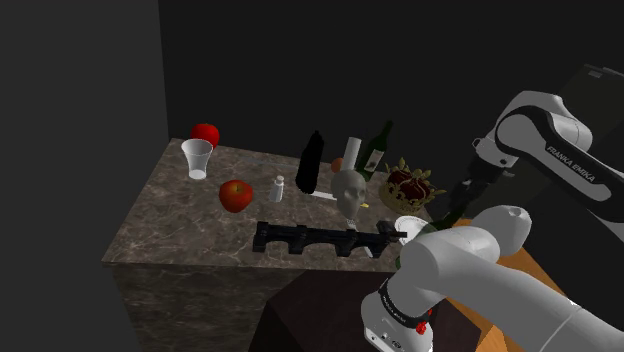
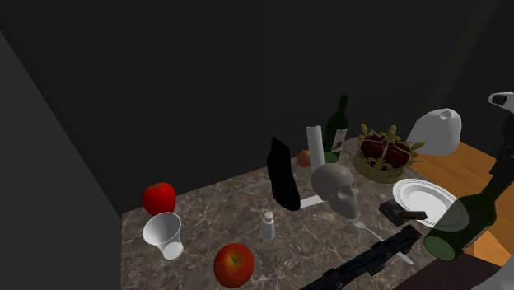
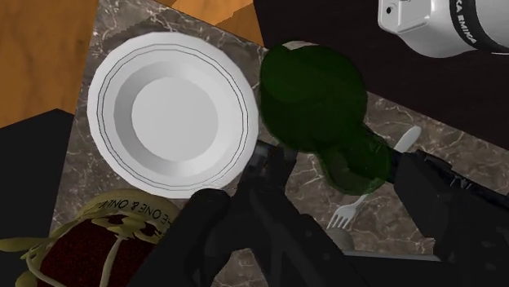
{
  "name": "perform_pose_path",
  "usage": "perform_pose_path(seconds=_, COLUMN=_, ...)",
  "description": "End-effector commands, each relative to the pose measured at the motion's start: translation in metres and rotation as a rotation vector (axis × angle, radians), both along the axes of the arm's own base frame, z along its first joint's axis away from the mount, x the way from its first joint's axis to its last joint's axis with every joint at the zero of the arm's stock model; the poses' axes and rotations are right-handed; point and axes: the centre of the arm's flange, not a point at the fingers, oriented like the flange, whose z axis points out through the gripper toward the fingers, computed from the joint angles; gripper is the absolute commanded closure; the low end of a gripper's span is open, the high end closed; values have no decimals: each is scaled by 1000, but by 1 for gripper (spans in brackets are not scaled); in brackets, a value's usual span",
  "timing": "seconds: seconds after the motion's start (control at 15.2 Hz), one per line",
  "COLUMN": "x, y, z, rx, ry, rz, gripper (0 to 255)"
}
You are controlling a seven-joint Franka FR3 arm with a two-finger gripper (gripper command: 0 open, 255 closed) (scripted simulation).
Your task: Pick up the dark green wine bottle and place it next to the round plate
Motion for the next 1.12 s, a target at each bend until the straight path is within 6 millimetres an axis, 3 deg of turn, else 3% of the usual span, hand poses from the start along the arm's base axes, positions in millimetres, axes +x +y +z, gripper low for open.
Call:
perform_pose_path(seconds=0.0, x=0, y=0, z=-1, rx=3, ry=2, rz=1, gripper=0)
perform_pose_path(seconds=0.26, x=1, y=0, z=-1, rx=3, ry=2, rz=1, gripper=0)
perform_pose_path(seconds=0.53, x=5, y=-4, z=48, rx=3, ry=2, rz=1, gripper=0)
perform_pose_path(seconds=1.06, x=5, y=-4, z=48, rx=3, ry=2, rz=1, gripper=0)
